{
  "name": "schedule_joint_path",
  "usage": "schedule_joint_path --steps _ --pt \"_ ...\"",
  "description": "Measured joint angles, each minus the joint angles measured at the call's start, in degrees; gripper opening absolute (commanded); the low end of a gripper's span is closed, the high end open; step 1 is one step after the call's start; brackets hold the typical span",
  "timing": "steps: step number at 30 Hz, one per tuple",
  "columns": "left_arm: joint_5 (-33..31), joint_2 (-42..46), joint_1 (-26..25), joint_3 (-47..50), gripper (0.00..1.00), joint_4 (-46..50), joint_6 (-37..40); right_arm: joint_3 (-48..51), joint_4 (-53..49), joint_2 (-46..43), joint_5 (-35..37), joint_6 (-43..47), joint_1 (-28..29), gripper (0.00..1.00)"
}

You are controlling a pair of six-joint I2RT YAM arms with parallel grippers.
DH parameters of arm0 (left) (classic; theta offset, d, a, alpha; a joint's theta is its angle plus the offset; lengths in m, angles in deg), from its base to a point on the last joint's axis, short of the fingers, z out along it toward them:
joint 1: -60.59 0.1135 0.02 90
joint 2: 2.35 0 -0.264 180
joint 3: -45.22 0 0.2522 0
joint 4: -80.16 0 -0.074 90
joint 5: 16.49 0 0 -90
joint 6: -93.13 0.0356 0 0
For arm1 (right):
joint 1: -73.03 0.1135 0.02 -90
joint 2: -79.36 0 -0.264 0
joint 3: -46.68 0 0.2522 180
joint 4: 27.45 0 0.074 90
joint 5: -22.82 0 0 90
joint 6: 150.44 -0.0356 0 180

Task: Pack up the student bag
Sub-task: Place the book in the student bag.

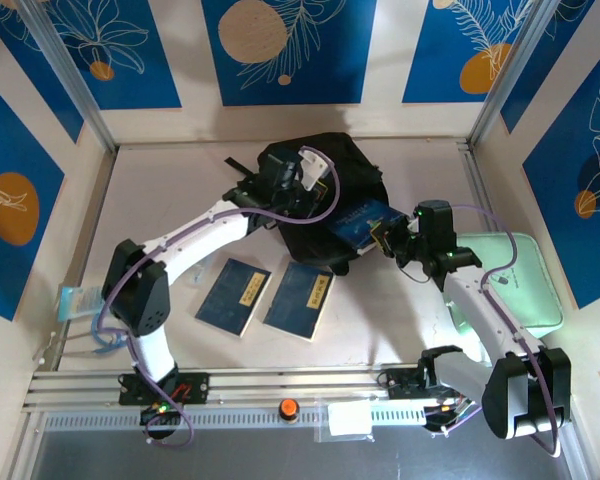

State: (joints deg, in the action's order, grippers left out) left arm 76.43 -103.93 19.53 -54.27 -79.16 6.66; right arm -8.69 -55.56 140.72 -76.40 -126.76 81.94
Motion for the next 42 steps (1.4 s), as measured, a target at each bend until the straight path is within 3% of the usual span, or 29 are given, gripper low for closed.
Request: schedule_joint_path --steps 8,16,25,37,42 --pt "0.79 1.77 0.0 3.21 0.0 -6.78 0.48 -0.76 7.67 4.0 -0.87 -3.67 0.81 0.04" --pt "2.67 1.73 0.0 3.43 0.0 -8.22 -0.48 -2.91 17.09 15.02 -0.63 -7.28 4.63 0.04" --pt "3.67 1.36 0.0 3.41 0.0 -8.5 -2.69 -7.34 26.43 23.45 0.11 -8.76 4.87 0.04" --pt "4.09 -2.19 0.0 1.55 0.0 -9.09 -6.58 -13.81 30.64 40.46 6.47 -10.95 7.61 0.06" --pt "4.09 -3.32 0.0 -0.63 0.0 -7.32 -7.76 -17.18 33.16 46.86 5.79 -12.9 7.52 0.27"
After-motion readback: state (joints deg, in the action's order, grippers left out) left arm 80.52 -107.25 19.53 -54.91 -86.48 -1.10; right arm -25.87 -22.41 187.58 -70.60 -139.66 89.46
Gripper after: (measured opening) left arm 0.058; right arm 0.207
